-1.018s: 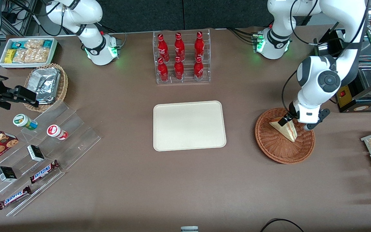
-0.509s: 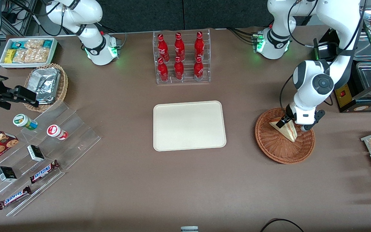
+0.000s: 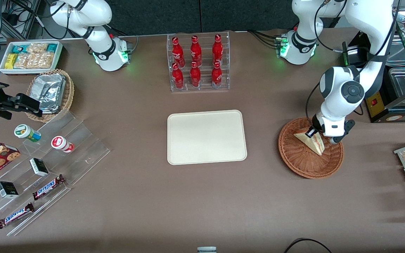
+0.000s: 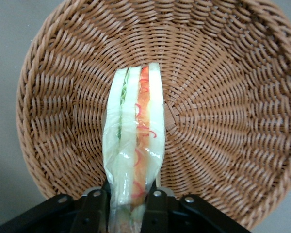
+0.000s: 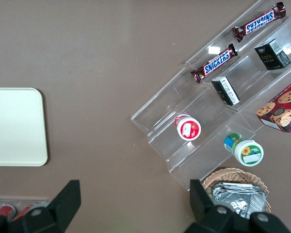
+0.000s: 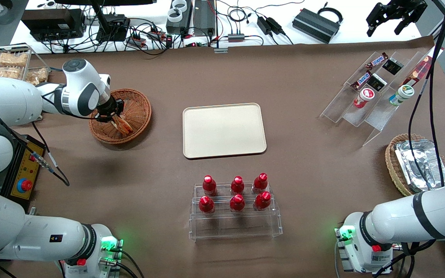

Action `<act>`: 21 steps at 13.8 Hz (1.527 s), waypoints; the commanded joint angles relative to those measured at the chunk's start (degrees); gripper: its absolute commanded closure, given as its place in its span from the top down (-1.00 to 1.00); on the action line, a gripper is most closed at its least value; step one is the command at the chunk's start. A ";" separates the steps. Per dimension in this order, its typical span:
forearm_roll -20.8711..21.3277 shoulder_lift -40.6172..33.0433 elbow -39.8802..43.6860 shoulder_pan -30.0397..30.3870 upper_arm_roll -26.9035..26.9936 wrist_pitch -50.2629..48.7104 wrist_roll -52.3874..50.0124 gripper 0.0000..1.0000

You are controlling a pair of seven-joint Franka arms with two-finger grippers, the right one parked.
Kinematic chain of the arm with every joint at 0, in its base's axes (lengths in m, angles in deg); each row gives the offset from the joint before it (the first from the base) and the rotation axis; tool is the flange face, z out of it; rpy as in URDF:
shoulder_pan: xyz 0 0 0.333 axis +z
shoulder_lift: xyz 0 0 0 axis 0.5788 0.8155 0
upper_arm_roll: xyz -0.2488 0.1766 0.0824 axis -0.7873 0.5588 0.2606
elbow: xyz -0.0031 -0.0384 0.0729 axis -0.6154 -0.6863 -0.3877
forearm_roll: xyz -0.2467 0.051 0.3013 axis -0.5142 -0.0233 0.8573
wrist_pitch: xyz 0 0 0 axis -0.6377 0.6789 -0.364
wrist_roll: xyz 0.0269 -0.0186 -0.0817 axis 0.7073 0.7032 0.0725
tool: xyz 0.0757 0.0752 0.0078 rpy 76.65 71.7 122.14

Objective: Place sandwich from basket to tray
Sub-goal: 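Lift the sandwich and carry it over the white tray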

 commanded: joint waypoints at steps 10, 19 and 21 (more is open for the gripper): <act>-0.19 0.51 29.69 -0.99 -26.40 -38.99 -1.84 -1.00; 5.51 23.01 46.56 -15.21 -29.77 -32.24 -4.63 -1.00; 11.82 27.23 47.01 -17.33 -29.77 -31.17 -8.85 -1.00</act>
